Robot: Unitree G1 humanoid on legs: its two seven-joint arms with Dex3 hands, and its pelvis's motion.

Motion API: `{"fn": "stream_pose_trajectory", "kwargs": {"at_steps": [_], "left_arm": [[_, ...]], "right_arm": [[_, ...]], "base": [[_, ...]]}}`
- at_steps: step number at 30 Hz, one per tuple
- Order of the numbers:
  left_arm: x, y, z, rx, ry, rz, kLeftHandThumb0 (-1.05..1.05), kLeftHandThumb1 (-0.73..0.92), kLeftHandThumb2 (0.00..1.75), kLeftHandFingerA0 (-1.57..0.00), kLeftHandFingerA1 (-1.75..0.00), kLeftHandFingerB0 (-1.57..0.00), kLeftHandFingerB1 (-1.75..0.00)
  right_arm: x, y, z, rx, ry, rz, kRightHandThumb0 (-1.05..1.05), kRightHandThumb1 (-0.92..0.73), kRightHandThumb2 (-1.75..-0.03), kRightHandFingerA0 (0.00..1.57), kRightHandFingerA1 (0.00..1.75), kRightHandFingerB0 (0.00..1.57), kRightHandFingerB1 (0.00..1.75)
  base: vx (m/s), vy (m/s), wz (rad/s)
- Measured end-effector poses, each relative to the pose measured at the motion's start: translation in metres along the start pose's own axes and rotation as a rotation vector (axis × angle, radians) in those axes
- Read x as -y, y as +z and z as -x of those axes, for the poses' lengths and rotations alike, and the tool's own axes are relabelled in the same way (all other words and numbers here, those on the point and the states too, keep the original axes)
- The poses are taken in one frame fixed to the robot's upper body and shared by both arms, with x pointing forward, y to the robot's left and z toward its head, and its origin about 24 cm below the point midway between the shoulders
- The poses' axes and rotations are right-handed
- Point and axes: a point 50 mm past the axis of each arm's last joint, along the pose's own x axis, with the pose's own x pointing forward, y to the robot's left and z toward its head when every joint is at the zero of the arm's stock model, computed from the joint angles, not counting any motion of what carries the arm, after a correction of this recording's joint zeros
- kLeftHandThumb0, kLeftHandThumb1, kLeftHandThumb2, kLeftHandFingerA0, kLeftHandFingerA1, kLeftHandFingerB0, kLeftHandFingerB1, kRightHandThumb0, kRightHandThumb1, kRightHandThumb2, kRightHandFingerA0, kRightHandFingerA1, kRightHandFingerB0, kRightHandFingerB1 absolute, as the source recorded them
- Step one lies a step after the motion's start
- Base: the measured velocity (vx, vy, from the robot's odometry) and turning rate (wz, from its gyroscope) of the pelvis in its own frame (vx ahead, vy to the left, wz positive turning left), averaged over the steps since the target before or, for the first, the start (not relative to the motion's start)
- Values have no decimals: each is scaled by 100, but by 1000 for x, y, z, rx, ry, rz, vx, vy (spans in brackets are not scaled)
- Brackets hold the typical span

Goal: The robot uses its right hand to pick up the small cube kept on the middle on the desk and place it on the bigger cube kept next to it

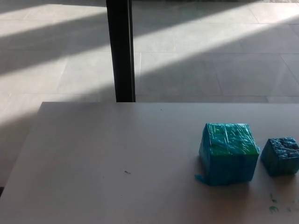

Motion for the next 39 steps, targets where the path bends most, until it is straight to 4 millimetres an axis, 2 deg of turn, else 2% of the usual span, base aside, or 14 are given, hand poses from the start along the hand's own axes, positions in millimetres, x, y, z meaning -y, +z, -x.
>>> {"fn": "stream_pose_trajectory", "kwargs": {"at_steps": [1, 6, 8, 10, 13, 14, 19, 20, 21, 22, 36, 37, 38, 39], "left_arm": [[0, 0, 0, -1, -1, -2, -100, 92, 68, -48, -66, -41, -41], [2, 0, -1, -7, -6, -2, -100, 92, 70, -46, -66, -39, -42], [3, 1, -1, -7, -9, -4, -99, 92, 70, -46, -66, -39, -40], [3, 1, -1, -6, -10, -5, -98, 92, 70, -46, -60, -40, -40], [3, 2, -1, -4, -12, -4, -98, 92, 69, -46, -61, -39, -40], [4, 2, -1, -4, -12, -3, -97, 73, 116, -41, -64, -35, -52], [3, 1, -1, -7, -9, -3, -100, 92, 70, -52, -71, -41, -41], [3, 1, -1, -8, -10, -5, -100, 92, 70, -50, -68, -41, -41], [3, 1, -1, -9, -10, -5, -100, 92, 70, -50, -68, -41, -41], [3, 1, -1, -10, -10, -4, -102, 91, 73, -49, -69, -39, -41], [3, -1, -1, -16, -11, -2, -100, 92, 70, -44, -61, -39, -40], [3, -1, -1, -17, -11, -2, -95, 71, 115, -40, -63, -34, -52], [3, -1, -1, -16, -11, -3, -100, 92, 69, -44, -59, -39, -40], [3, 0, -1, -16, -12, -3, -98, 92, 70, -44, -59, -38, -39]], "right_arm": [[2, -2, 0, -14, -8, -11, -51, -65, -59, 54, 73, 23, 63], [12, -6, 1, -48, -59, -110, -50, -52, -97, 49, 71, 36, 64], [15, -2, 1, -43, -68, -132, -52, -70, -60, 52, 75, 52, 68], [17, 9, 1, -20, -81, -136, -57, -68, -60, 30, 65, 24, 51], [18, 46, -1, 69, -83, -165, -58, -71, -61, 23, 62, 21, 54], [19, 59, 0, 101, -83, -183, -57, -72, -62, 13, 60, 16, 57], [18, 108, 6, 255, -47, -287, -48, -78, -64, 7, 46, 14, 34], [16, 123, 9, 307, -35, -303, -30, -65, -111, 3, 53, 0, 50], [15, 139, 14, 368, -24, -316, -30, -65, -111, 3, 53, 0, 50], [15, 146, 17, 399, -18, -320, -51, -77, -63, 14, 41, 17, 28], [-24, 252, 94, 882, 165, -182, -60, -58, -86, 27, 54, 8, 40], [-30, 256, 101, 910, 190, -156, -60, -58, -86, 30, 55, 9, 40], [-39, 262, 109, 945, 226, -121, -59, -58, -86, 31, 55, 9, 40], [-47, 267, 116, 972, 260, -91, -57, -59, -86, 31, 57, 11, 41]], "base": [[0, 0, 0], [0, 0, 0], [0, 0, 0], [0, 0, 0], [0, 0, 0], [0, 0, 0], [-6, -3, 1], [0, 0, 0], [0, 0, 0], [0, 0, 0], [0, 0, 0], [0, 0, 0], [0, 0, 0], [0, 0, 0]]}}
